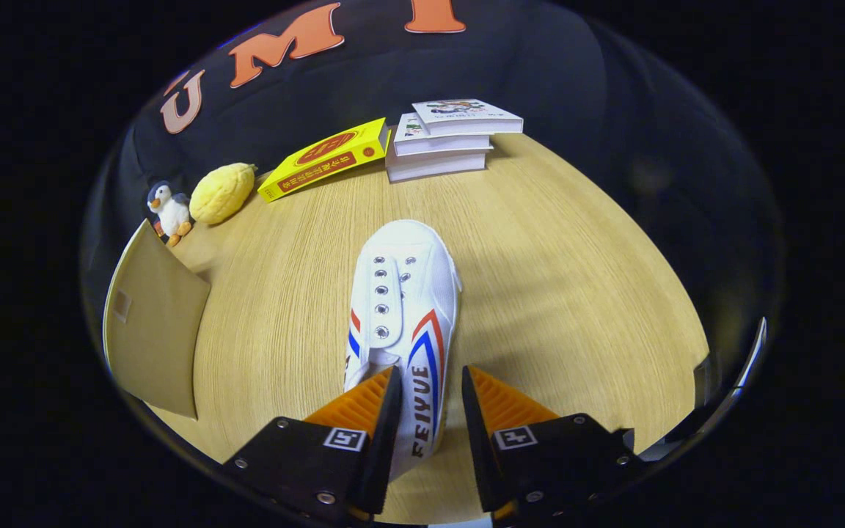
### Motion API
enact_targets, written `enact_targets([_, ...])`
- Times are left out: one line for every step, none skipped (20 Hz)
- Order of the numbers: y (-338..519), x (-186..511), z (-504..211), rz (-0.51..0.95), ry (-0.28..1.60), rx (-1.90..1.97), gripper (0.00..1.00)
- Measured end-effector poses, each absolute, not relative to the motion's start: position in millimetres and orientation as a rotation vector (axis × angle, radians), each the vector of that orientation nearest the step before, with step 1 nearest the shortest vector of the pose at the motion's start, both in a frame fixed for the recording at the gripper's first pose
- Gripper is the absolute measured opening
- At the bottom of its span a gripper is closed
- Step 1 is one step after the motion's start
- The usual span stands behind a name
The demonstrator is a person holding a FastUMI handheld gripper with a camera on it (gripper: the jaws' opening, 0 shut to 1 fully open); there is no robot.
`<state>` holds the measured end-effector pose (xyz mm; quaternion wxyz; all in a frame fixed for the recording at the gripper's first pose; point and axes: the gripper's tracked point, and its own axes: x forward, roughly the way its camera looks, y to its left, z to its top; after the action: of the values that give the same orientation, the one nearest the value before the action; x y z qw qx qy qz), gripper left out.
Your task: Open the storage box then place both shoes into the box .Put the left shoe in first, then the right shoe, with the right side of both shoes facing outward in a uniform manner.
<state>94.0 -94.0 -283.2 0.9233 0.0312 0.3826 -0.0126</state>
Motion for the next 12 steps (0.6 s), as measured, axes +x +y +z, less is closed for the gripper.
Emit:
enact_targets([-91, 93, -286, -0.018, 0.796, 0.075, 0.45])
enact_targets([-91, 95, -286, -0.02, 0.793, 0.083, 0.38])
enact_targets([-92, 94, -287, -0.014, 0.801, 0.083, 0.35])
enact_targets([-93, 95, -286, -0.018, 0.797, 0.085, 0.33])
enact_targets([-98, 97, -288, -0.027, 0.788, 0.094, 0.24])
enact_targets([-101, 98, -288, -0.045, 0.78, 0.129, 0.16])
enact_targets([-101, 97, -286, -0.051, 0.77, 0.168, 0.06])
enact_targets([-104, 98, -284, -0.058, 0.749, 0.178, 0.01])
enact_targets([-106, 101, -277, -0.054, 0.71, 0.165, 0.0])
enact_targets([-105, 99, -272, -0.035, 0.694, 0.15, 0.0])
enact_targets([-101, 97, -266, -0.016, 0.691, 0.16, 0.0])
enact_targets([-94, 97, -261, 0.002, 0.684, 0.196, 0.0])
